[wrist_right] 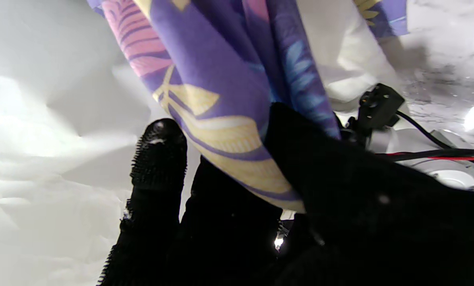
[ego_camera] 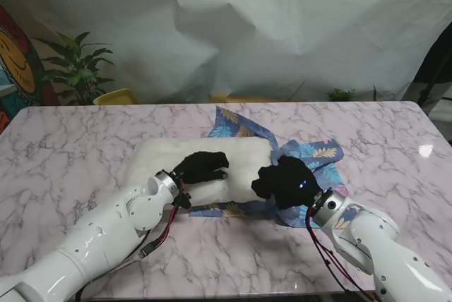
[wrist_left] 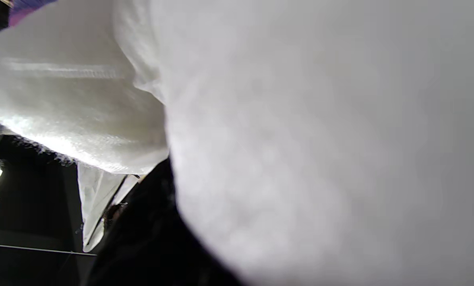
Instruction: Put a pillowcase on a pillow
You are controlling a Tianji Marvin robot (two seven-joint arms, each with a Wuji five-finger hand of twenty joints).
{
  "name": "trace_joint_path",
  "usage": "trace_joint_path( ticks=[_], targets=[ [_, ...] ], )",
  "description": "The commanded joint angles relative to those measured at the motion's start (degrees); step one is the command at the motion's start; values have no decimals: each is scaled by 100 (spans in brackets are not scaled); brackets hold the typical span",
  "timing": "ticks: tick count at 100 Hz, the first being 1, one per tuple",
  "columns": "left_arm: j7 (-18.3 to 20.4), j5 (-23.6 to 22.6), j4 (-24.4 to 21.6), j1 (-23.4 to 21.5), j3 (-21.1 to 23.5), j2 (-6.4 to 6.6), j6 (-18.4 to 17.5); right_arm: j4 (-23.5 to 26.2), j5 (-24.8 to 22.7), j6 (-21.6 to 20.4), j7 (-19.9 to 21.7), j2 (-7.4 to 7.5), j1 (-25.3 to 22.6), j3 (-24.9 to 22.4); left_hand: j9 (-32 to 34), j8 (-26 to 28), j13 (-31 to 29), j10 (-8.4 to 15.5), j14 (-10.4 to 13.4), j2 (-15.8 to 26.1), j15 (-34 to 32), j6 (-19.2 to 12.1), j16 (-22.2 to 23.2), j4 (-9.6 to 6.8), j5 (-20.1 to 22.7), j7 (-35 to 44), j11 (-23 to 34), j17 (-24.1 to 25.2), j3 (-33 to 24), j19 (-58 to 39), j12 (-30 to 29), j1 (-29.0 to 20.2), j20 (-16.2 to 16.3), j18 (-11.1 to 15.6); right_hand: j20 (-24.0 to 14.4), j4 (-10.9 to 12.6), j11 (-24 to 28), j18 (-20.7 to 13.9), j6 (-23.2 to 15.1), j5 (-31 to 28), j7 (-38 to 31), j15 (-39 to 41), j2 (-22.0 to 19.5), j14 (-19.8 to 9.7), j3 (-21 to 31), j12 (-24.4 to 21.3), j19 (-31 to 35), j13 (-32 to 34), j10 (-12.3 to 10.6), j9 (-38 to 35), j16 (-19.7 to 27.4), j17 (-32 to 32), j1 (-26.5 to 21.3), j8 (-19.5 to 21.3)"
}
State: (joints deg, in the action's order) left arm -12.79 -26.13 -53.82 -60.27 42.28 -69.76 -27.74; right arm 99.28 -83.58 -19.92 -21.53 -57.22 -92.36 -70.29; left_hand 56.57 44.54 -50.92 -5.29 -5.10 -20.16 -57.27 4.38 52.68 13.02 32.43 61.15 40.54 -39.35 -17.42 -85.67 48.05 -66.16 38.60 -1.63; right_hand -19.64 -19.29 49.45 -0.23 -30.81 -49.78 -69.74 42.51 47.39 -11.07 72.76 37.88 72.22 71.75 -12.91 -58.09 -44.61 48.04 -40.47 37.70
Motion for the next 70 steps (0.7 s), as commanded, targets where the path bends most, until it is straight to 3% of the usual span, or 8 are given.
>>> trace_joint_path(
  ticks=[1,22,25,34,36,39,57,70],
  targets=[
    [27,103,67,19,-24,-91,130,-1,8,-69,-19,12,-9,65,-67,220,-270,-315,178,625,-261,-173,24,-543,-21,479,232,-204,-379,-335,45,-740,-111,595,80,124,95,-39,-519,-165,-15,-30,168,-351,818,221,104,184,-731,-404,-35,-31,-307,118],
    [-5,260,67,47,-177,-193,423,15,103,-188,-84,0,0,168,-75,225,-286,-311,195,651,-268,-140,17,-531,-49,471,259,-227,-329,-333,32,-747,-127,592,1,92,5,141,-509,-177,30,-64,243,-388,899,226,79,274,-692,-500,19,-140,-247,148],
    [-12,263,67,55,-209,-205,454,-4,138,-205,-112,-6,18,195,-74,224,-295,-311,203,654,-268,-136,15,-530,-56,469,263,-241,-322,-333,30,-754,-130,595,-300,59,-47,156,-496,-175,51,-48,256,-389,937,267,-50,273,-681,-519,31,-164,-232,175],
    [-56,275,67,64,-287,-245,551,-43,217,-264,-127,-17,70,260,-79,224,-299,-311,213,666,-265,-112,8,-525,-83,461,275,-253,-282,-331,21,-767,-139,593,-381,61,-56,199,-471,-169,61,-36,280,-382,944,261,-66,290,-658,-536,40,-211,-212,176],
    [-61,282,61,63,-299,-252,582,-48,229,-277,-123,-18,79,270,-78,225,-304,-309,220,669,-264,-109,6,-524,-89,461,279,-262,-271,-332,20,-770,-141,594,-705,45,-58,212,-470,-169,60,9,286,-386,965,241,-177,279,-657,-545,99,-225,-197,169],
    [-68,295,52,60,-312,-263,628,-58,249,-299,-119,-21,91,283,-79,226,-314,-308,230,672,-264,-101,2,-521,-97,461,285,-272,-253,-330,17,-775,-146,598,-806,44,-63,218,-470,-170,60,21,292,-392,972,231,-219,279,-663,-553,116,-260,-184,167],
    [-109,452,-52,-8,-299,-330,996,-130,516,-509,-182,-70,119,320,-93,243,-346,-297,258,709,-274,-14,-14,-533,-167,467,349,-331,-209,-330,2,-781,-174,611,-874,37,-106,217,-514,-203,100,17,352,-431,1010,188,-273,292,-702,-622,140,-401,-84,143],
    [-76,523,-152,-57,-269,-333,1210,-276,753,-556,-452,-135,167,363,-103,233,-364,-315,263,717,-286,53,-26,-534,-207,450,389,-368,-201,-342,-18,-781,-190,601,-950,18,-190,319,-541,-196,143,-23,331,-425,988,138,-300,298,-712,-654,240,-691,25,118]
  ],
)
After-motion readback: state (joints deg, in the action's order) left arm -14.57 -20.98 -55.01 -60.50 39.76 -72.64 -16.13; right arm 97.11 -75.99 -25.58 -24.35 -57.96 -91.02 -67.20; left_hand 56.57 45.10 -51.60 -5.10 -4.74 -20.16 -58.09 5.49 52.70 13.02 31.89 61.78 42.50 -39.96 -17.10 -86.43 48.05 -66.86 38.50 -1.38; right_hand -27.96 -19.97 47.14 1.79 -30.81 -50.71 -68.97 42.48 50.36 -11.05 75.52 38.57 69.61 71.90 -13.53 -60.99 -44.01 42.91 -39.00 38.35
